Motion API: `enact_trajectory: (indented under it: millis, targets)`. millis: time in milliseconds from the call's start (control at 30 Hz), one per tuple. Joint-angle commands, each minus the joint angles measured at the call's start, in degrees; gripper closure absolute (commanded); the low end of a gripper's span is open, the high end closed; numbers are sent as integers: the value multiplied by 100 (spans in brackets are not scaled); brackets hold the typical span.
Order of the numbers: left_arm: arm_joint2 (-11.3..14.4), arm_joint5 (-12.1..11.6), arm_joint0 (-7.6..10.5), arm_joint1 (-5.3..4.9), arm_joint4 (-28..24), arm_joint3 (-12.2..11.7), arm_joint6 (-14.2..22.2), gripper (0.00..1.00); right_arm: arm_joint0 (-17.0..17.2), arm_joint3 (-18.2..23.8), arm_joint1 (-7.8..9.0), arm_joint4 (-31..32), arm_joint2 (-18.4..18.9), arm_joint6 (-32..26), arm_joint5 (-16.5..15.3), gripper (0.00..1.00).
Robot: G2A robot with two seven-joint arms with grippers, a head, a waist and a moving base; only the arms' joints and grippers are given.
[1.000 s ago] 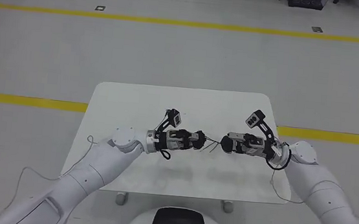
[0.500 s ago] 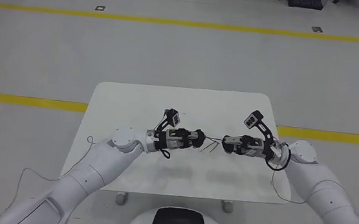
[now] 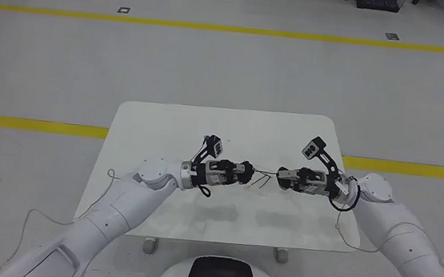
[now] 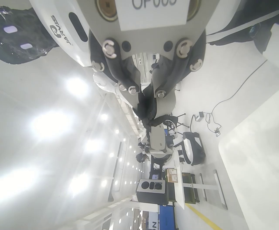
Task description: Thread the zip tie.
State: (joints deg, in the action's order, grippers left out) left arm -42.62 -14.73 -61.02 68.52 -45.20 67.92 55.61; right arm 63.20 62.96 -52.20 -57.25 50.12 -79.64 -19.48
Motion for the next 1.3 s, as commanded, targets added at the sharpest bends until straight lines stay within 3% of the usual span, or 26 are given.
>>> enact_trajectory:
  millis: [0, 33, 67, 667, 733, 833, 967, 1100, 1167, 1267]
  targets:
    - [4, -27, -2, 3, 85, 22, -53, 96, 4, -5, 1, 2, 8, 0, 0, 100]
    - [6, -39, 3, 4, 128, 35, -72, 12, 4, -6, -1, 18, 13, 0, 0, 100]
    - [10, -66, 12, 5, 185, 50, -81, 0, 8, -5, -4, 26, 18, 0, 0, 100]
    - [10, -66, 12, 5, 185, 50, -81, 0, 15, -36, -35, 87, 82, 0, 0, 100]
    - [28, 17, -6, 8, 212, 98, -139, 0, 57, 10, -42, 37, 105, 54, 49, 100]
    - [103, 289, 97, 20, 102, 96, 437, 0, 135, 45, -47, -90, 159, 0, 70, 100]
    - [309, 623, 346, 109, -108, -126, 1135, 0, 238, 185, -1, -304, 93, 0, 0, 100]
    - [567, 748, 585, 277, -396, -439, 1502, 0, 317, 349, 88, -604, -26, 0, 0, 100]
    - [783, 708, 774, 379, -181, -608, 1581, 0, 300, 328, 147, -727, -111, 0, 0, 100]
    - [783, 708, 774, 379, -181, -608, 1581, 0, 300, 328, 147, -727, -111, 0, 0, 100]
